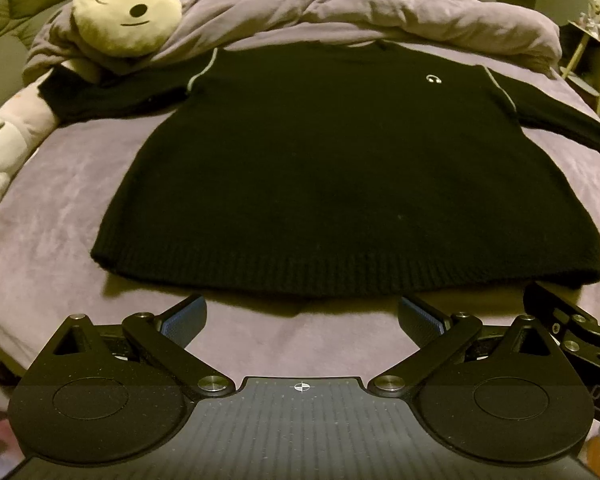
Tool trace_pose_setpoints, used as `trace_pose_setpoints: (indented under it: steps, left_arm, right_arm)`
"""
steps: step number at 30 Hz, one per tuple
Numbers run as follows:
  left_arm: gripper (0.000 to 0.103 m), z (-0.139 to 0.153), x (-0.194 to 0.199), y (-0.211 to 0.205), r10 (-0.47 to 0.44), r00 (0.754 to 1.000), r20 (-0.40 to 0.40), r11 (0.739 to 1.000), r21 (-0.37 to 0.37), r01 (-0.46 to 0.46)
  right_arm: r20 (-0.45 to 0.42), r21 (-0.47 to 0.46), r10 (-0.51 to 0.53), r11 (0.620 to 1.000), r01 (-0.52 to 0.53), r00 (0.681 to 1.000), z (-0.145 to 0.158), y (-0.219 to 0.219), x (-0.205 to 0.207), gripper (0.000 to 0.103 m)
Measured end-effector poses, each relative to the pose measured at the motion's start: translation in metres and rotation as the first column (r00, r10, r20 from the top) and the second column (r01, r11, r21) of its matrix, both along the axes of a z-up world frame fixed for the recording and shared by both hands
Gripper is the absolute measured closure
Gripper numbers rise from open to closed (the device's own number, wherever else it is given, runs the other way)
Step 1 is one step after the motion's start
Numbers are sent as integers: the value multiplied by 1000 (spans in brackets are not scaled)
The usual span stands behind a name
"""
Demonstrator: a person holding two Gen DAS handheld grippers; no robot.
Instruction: Fold small clothes
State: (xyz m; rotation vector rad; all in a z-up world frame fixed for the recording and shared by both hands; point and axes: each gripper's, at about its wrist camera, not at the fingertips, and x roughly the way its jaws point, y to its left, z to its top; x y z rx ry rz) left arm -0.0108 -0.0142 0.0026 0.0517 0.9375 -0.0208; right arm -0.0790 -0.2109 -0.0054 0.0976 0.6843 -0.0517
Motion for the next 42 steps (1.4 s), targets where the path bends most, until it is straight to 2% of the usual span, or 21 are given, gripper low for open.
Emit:
trace_pose_setpoints:
  steps: [24, 28, 33, 36, 39, 41, 42]
  left_arm:
    - [0, -3, 2, 3, 8, 1000, -10, 1000, -6, -8]
    - [0, -3, 5, 6, 16, 1000, -12, 1000, -11, -17]
    - [0, -6, 16, 11, 34, 999, -23, 999, -13, -34]
    - [0, -12, 31, 12, 52, 998, -31, 999, -5, -53]
    - [0, -16, 52, 11, 90, 996, -20, 996, 5, -90]
    - [0, -19, 71, 10, 116, 993, -9, 993, 11, -116]
    - [0, -20, 79, 10, 127, 992, -4, 992, 11, -127]
  right_arm:
    - [-5, 38, -1, 999, 1, 1000, -6, -6, 0, 4]
    - [8, 74, 7, 997, -8, 1000, -7, -16, 2, 4]
    - [6, 184, -52, 982, 50, 999, -9, -60, 14, 7]
    - [-1, 249, -138, 959, 134, 990, -10, -105, 34, 16]
    - [8, 282, -232, 934, 221, 973, -13, -162, 60, 28]
    - [17, 285, -294, 918, 277, 956, -17, -204, 83, 50]
    - [16, 284, -329, 907, 311, 944, -19, -226, 96, 54]
